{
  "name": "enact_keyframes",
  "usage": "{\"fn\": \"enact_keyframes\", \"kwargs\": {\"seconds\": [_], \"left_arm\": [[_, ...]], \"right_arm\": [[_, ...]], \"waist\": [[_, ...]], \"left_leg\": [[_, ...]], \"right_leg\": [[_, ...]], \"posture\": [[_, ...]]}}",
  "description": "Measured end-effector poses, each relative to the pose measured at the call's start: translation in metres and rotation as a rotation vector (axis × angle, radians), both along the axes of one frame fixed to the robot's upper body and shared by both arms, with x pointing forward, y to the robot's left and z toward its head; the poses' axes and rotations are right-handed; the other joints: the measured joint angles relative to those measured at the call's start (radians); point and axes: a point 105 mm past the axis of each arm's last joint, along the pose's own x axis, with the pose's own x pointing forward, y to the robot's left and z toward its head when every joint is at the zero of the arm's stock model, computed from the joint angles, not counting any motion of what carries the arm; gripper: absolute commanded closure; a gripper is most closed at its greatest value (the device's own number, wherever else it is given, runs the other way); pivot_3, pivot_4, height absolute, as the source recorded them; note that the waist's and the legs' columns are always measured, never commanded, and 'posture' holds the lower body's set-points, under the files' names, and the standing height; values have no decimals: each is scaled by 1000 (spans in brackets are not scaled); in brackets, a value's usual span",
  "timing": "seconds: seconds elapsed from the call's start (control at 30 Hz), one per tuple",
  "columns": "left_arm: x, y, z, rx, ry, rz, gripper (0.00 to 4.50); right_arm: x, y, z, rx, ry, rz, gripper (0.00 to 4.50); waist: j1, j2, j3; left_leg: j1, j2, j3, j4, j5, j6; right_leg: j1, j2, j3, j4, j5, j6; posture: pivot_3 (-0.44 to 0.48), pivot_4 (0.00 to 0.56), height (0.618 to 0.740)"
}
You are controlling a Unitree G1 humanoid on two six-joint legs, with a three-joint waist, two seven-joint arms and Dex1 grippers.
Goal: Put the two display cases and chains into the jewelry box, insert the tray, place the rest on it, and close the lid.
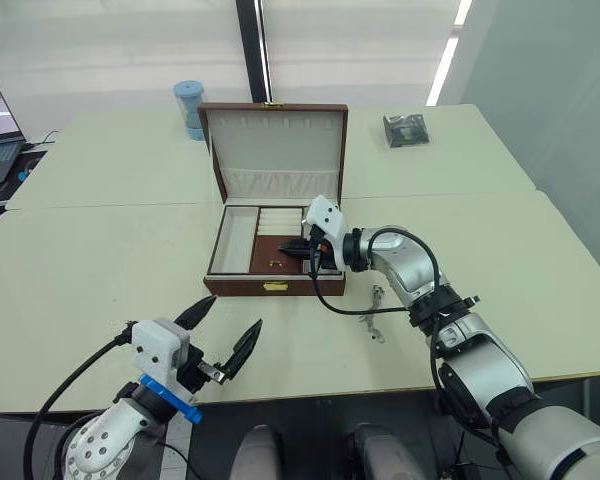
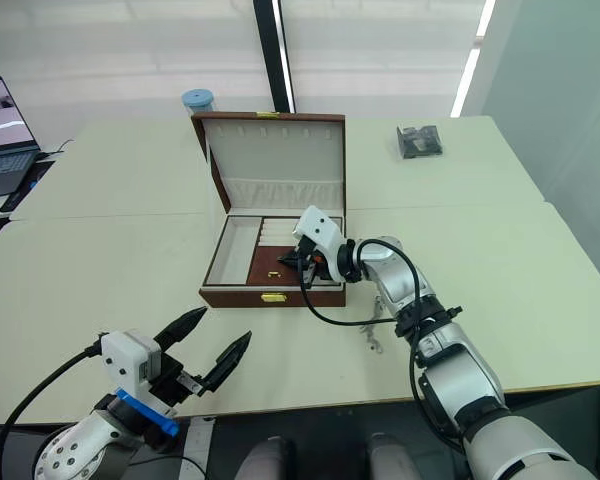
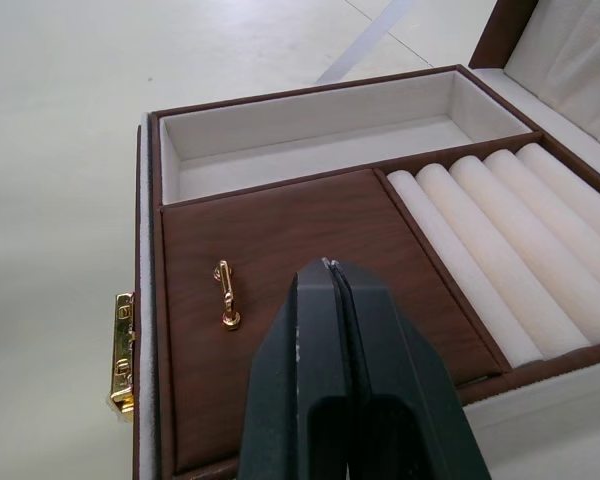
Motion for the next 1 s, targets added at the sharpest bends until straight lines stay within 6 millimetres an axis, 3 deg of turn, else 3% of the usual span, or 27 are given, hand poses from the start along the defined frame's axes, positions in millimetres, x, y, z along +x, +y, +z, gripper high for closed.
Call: {"fn": "enact_keyframes", "kwargs": {"seconds": [0.1, 0.2, 0.3, 0.4, 0.47, 0.6, 0.77, 0.87, 1.0], "left_arm": [[4, 4, -2, 10, 33, 20, 0], [12, 14, 7, 8, 13, 49, 0], [19, 24, 11, 3, 14, 61, 0], [26, 42, 16, 17, 21, 89, 0], [32, 58, 19, 30, 37, 103, 0], [40, 82, 21, 60, 84, 104, 0], [53, 123, 34, 87, 79, 161, 0], [56, 148, 34, 145, 98, 192, 0], [59, 172, 33, 178, 113, 229, 0]], "right_arm": [[-3, -5, 7, 105, 48, -1, 4303], [-4, -17, 36, 201, 17, -2, 3632], [-1, -44, 51, 243, 26, -55, 2765], [-1, -88, 48, 248, 58, -148, 1926], [-5, -121, 38, 198, 57, -224, 1266], [-14, -165, 13, 79, 38, -326, 34], [-34, -213, -15, 0, 35, -443, 34], [-41, -242, -14, -9, -7, -529, 34], [-50, -264, -17, -12, -23, -590, 34]], "waist": [[2, 0, 1], [3, 0, 0], [6, -1, 0], [11, -1, 0], [8, -1, 0], [6, -1, 0], [0, -1, 0], [0, -1, 0], [3, -1, 0]], "left_leg": [[-1, 0, 0, 0, 0, 0], [-1, 0, -1, 0, 0, 0], [-1, 0, -1, 0, 0, 0], [-1, 0, -1, 0, 0, 0], [-1, -1, -1, 0, 0, 0], [-1, -2, 0, 0, 0, 0], [0, 0, 2, 0, 0, 0], [0, -1, 3, -1, 0, 0], [0, 0, 4, -1, 0, 0]], "right_leg": [[0, 0, 0, 0, 0, 0], [0, -1, -1, 0, 0, 0], [0, -1, -1, 0, 0, 0], [1, -3, -2, -1, 0, 0], [1, -3, -1, -2, 0, 0], [1, -2, -2, -2, 0, 0], [0, 0, -1, -1, 0, 0], [0, 0, 0, -2, 0, 0], [0, 0, -1, -2, 0, 0]], "posture": [[0, 150, 740], [0, 150, 740], [0, 150, 740], [0, 150, 740], [0, 150, 740], [0, 150, 740], [0, 150, 740], [0, 150, 740], [0, 150, 740]]}}
